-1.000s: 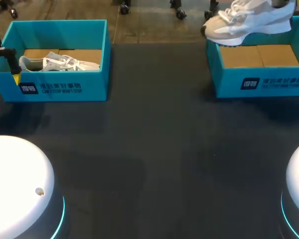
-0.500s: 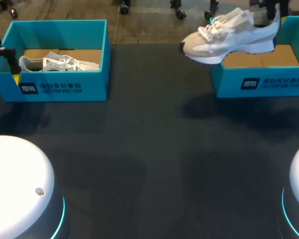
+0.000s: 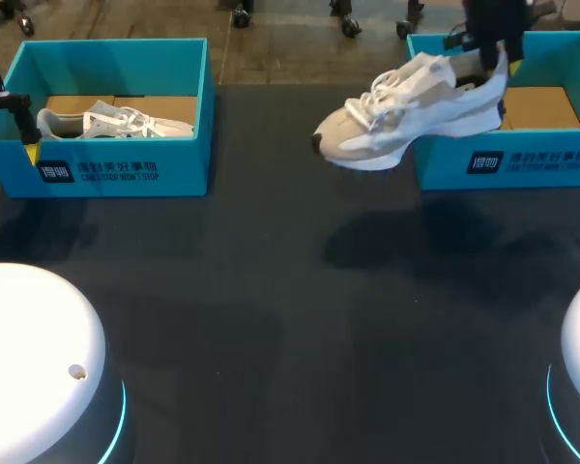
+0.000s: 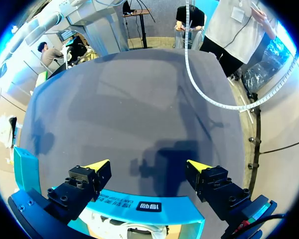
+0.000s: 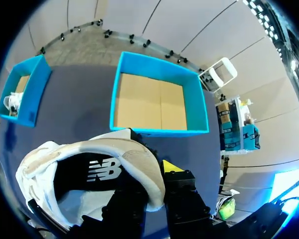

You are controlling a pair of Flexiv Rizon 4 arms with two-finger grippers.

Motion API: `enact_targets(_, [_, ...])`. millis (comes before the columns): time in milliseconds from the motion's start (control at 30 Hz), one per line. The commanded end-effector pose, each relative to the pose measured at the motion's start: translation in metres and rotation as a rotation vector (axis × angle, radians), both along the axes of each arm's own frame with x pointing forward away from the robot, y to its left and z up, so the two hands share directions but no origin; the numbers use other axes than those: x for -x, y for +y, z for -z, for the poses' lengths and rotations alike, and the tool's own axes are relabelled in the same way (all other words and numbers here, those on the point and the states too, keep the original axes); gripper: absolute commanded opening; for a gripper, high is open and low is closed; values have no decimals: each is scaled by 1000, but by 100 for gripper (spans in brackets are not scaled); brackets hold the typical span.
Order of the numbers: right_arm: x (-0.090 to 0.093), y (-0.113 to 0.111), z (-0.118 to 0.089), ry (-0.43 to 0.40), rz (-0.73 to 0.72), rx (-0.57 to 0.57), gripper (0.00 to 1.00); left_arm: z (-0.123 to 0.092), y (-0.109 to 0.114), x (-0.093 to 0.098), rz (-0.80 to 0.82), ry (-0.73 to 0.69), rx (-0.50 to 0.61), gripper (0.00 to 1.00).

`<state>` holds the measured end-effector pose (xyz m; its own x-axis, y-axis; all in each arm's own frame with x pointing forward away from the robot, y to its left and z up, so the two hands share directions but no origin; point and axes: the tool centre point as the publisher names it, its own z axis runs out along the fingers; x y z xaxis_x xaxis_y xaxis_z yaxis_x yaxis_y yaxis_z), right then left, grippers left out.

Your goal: Take the shoe out of the shoebox, open the shoe tongue, remove and reinsert the insole, then place the shoe into the shoebox

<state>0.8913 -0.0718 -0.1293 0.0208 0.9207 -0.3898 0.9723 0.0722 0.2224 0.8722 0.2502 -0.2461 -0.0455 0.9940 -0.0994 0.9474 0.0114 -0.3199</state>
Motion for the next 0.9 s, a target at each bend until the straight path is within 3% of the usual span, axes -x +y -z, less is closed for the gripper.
enact_targets(33, [12, 18, 2, 12, -1, 9, 0, 0, 0, 1, 0, -4, -2, 100])
enact_targets(267, [33, 49, 10, 59, -44, 29, 0, 0, 0, 1, 0, -4, -2, 100])
enact_targets(367, [43, 63, 14, 39, -58, 31, 0, 0, 0, 1, 0, -4, -2, 100])
enact_targets(567, [53, 91, 17, 64, -126, 39, 0, 0, 0, 1, 0, -4, -2, 100])
enact_targets(900, [59, 99, 21, 93, -102, 8, 0, 0, 0, 1, 0, -4, -2, 100])
